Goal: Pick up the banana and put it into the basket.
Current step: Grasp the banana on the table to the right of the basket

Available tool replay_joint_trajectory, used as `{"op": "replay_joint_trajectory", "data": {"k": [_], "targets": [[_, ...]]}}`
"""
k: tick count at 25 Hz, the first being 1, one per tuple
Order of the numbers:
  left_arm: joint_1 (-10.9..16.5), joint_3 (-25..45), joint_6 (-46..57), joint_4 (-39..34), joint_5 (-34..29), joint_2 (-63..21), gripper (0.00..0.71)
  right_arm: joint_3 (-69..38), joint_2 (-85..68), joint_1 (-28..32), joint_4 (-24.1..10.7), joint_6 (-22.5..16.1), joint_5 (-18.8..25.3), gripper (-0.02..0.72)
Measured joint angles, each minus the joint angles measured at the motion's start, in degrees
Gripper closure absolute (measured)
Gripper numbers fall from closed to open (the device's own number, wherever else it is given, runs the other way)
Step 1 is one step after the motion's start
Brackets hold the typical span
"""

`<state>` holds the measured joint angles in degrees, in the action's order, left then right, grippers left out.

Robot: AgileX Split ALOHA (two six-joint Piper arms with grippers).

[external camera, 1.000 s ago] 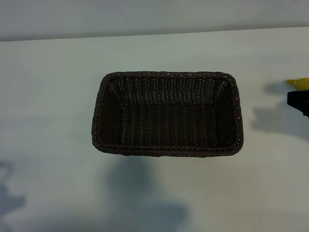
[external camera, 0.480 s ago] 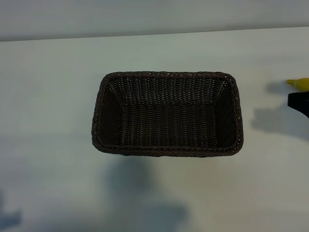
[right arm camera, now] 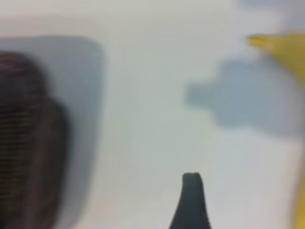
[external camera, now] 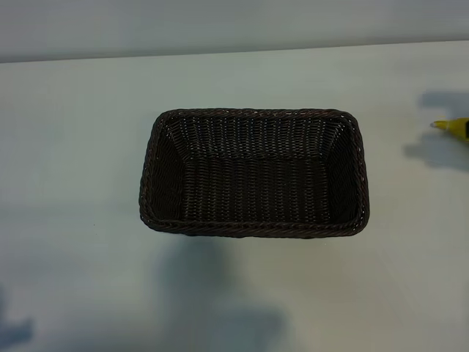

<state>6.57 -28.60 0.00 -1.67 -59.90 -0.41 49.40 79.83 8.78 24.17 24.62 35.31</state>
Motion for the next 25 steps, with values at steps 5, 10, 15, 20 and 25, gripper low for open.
{"op": "replay_joint_trajectory", "data": {"k": [5,10,15,20,25], "targets": [[0.0,0.0,0.0,0.0,0.0,0.0,0.200,8.1,8.0,0.0,-11.9,-7.4,4.0,0.119],[0.0,0.0,0.0,0.0,0.0,0.0,0.200,13.2,14.1,1.5,-17.0,-10.0,6.3,0.119],[0.0,0.0,0.0,0.0,0.0,0.0,0.200,14.4,19.0,5.4,-17.9,-10.3,5.9,0.119],[0.0,0.0,0.0,0.0,0.0,0.0,0.200,14.5,22.9,6.4,-15.6,-9.9,5.5,0.119],[0.0,0.0,0.0,0.0,0.0,0.0,0.202,14.5,25.4,6.0,-14.2,-8.5,5.3,0.119]]}}
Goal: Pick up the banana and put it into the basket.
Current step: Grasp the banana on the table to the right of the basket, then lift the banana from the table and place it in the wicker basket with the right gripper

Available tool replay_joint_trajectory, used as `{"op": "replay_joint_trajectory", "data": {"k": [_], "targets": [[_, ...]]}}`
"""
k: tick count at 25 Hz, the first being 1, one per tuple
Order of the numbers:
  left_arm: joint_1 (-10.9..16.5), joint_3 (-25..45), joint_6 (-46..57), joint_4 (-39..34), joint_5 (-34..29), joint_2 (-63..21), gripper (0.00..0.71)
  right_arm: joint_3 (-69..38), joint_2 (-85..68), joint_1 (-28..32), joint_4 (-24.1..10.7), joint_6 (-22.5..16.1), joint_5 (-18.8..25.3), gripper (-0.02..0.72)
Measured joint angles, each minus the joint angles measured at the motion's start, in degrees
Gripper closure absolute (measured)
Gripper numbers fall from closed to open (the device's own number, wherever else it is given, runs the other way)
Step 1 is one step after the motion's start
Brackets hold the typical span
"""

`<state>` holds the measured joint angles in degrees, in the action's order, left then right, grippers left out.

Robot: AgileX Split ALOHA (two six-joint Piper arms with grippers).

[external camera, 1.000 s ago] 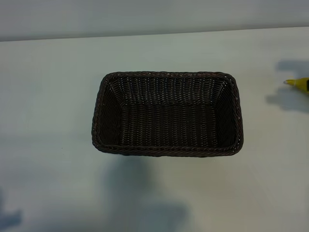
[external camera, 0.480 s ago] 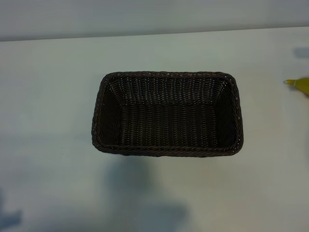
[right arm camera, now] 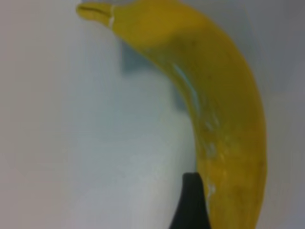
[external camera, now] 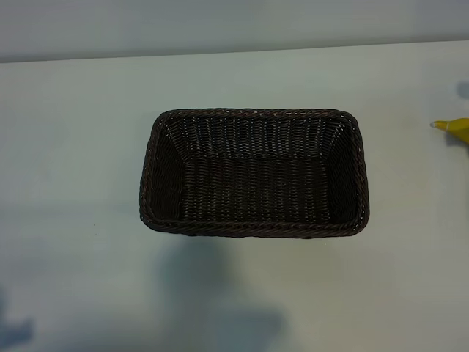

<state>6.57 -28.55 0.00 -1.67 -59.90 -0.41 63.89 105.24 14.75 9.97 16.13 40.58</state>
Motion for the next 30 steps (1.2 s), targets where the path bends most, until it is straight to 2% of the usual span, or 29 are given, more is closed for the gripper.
{"op": "replay_joint_trajectory", "data": {"k": [12,14,17,22,25,30], "targets": [[0.0,0.0,0.0,0.0,0.0,0.0,0.202,0.0,6.0,0.0,1.1,0.6,-0.3,0.125],[0.0,0.0,0.0,0.0,0.0,0.0,0.202,0.0,6.6,0.0,1.1,0.6,-0.4,0.154],[0.0,0.0,0.0,0.0,0.0,0.0,0.202,0.0,6.9,-0.1,1.1,0.6,-0.4,0.289],[0.0,0.0,0.0,0.0,0.0,0.0,0.203,0.0,6.7,-0.1,1.1,0.6,-0.3,0.286],[0.0,0.0,0.0,0.0,0.0,0.0,0.203,0.7,4.8,-0.1,1.1,0.6,1.7,0.286],[0.0,0.0,0.0,0.0,0.0,0.0,0.203,5.3,-3.2,-0.1,1.1,0.6,9.5,0.286]]}}
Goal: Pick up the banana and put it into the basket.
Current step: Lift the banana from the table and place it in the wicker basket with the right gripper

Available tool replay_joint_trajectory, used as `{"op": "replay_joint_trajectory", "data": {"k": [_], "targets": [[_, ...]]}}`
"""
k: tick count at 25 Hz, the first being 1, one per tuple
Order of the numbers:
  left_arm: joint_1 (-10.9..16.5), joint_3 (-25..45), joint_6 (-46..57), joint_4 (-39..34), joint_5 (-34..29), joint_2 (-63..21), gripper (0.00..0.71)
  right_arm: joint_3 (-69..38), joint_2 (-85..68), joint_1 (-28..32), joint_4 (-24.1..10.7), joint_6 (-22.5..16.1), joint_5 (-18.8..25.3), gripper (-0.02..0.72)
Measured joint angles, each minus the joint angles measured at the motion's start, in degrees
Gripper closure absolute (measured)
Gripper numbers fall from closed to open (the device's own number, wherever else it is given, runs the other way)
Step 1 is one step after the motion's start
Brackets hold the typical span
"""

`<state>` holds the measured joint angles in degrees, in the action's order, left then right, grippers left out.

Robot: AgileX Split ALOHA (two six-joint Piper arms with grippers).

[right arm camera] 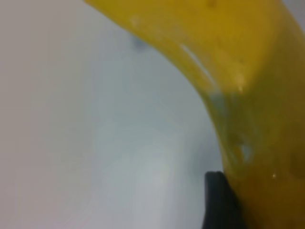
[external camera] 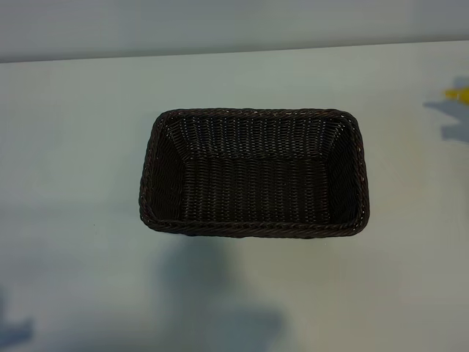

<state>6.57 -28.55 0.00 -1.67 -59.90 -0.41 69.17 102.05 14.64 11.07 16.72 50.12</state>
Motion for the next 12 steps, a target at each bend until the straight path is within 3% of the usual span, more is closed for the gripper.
{"op": "replay_joint_trajectory", "data": {"k": [5,12], "targets": [[0.0,0.0,0.0,0.0,0.0,0.0,0.203,4.0,-4.1,-1.9,-0.2,-0.4,7.6,0.286],[0.0,0.0,0.0,0.0,0.0,0.0,0.203,4.4,-3.6,-14.7,-0.3,-1.5,8.6,0.286]]}}
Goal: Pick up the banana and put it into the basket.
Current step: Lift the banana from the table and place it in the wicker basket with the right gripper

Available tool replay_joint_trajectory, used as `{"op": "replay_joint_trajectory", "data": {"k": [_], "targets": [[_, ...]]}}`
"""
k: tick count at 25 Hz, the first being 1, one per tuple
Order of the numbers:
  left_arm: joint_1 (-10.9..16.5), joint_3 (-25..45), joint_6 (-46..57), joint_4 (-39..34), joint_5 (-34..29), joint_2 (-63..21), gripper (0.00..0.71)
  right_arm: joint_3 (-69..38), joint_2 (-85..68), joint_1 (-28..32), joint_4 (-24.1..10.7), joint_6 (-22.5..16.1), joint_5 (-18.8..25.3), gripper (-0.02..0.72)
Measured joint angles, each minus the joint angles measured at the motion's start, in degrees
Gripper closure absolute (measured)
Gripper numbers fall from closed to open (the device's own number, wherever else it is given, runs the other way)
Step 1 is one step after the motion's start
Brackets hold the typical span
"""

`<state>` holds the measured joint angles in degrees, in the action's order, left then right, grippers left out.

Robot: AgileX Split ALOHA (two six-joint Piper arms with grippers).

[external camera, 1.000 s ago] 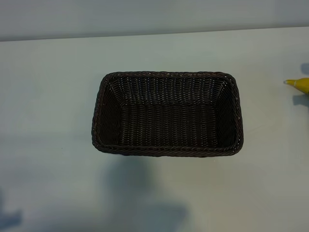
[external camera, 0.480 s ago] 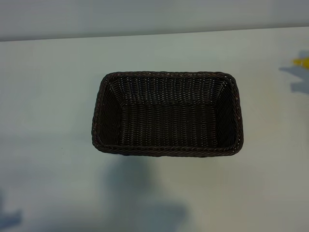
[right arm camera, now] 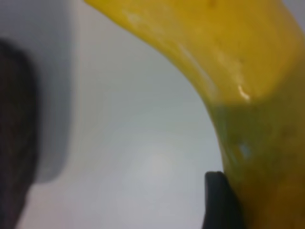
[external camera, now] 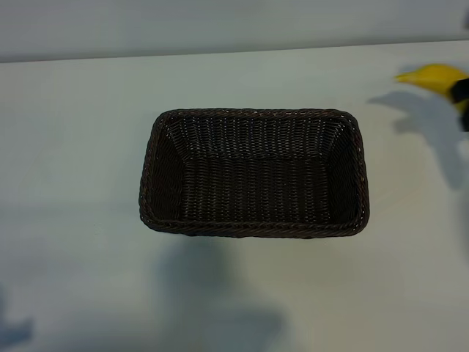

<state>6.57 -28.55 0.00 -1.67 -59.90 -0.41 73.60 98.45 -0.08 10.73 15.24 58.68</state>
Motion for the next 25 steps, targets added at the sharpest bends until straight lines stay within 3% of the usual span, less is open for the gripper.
{"op": "replay_joint_trajectory", "data": {"k": [10,13,16,19,25], "targets": [[0.0,0.0,0.0,0.0,0.0,0.0,0.203,6.8,0.1,-24.2,-1.4,-0.7,-1.6,0.287],[0.0,0.0,0.0,0.0,0.0,0.0,0.203,8.4,0.1,-29.3,-4.8,4.0,-3.6,0.287],[0.0,0.0,0.0,0.0,0.0,0.0,0.203,8.6,0.2,-33.2,-7.7,13.1,-5.8,0.287],[0.0,0.0,0.0,0.0,0.0,0.0,0.203,8.6,0.2,-35.2,-8.0,20.6,-6.7,0.287],[0.0,0.0,0.0,0.0,0.0,0.0,0.203,8.6,3.6,-35.6,-5.3,22.1,-8.4,0.287]]}}
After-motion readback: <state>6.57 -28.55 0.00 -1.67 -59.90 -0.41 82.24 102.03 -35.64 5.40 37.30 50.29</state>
